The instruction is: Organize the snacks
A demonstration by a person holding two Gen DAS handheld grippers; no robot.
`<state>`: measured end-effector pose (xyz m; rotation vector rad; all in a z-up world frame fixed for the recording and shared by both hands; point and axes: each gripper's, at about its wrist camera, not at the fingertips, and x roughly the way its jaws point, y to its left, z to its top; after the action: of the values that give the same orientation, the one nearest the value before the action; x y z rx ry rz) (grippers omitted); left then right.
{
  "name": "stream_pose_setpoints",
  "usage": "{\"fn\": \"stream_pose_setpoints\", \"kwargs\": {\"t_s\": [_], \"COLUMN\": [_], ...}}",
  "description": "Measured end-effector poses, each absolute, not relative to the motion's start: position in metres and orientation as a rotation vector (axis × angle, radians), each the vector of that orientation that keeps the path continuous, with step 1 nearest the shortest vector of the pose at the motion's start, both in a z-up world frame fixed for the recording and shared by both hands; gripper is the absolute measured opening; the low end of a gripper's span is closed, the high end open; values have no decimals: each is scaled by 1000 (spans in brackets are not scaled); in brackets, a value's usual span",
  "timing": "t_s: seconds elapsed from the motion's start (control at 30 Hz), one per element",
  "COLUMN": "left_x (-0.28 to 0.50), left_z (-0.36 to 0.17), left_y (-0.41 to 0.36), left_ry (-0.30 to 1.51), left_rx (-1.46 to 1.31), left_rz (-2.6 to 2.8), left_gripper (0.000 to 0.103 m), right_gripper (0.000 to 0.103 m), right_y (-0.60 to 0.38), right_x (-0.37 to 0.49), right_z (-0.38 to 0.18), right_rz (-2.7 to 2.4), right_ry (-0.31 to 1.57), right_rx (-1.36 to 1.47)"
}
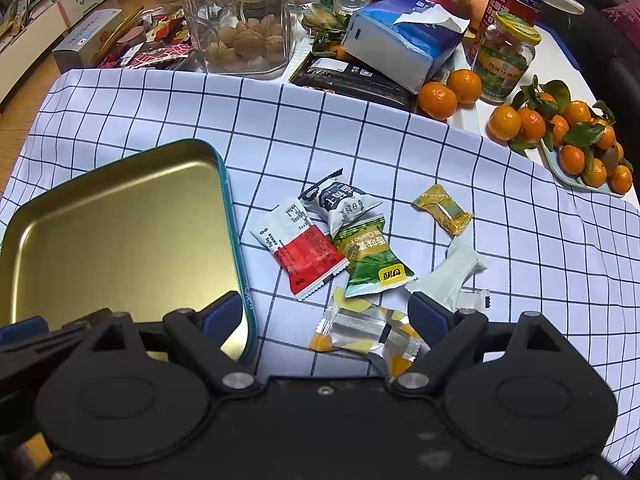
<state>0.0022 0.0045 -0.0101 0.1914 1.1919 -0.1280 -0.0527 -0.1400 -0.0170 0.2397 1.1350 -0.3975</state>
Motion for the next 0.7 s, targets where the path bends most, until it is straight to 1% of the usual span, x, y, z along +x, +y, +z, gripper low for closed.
{"fn": "stream_pose_setpoints", "kwargs": {"t_s": [0.7], "left_x": [2], "left_z": [-13], "left_y": [6], "left_ry": [1206], "left_rx": [192], "left_rz": [-124], "left_gripper": [62], "right_gripper": [94], "right_y": [-139], "right_x": [-52], "right_z": [-17], "right_rz": [-398], "right_ry": [1136], "right_rx": [230]}}
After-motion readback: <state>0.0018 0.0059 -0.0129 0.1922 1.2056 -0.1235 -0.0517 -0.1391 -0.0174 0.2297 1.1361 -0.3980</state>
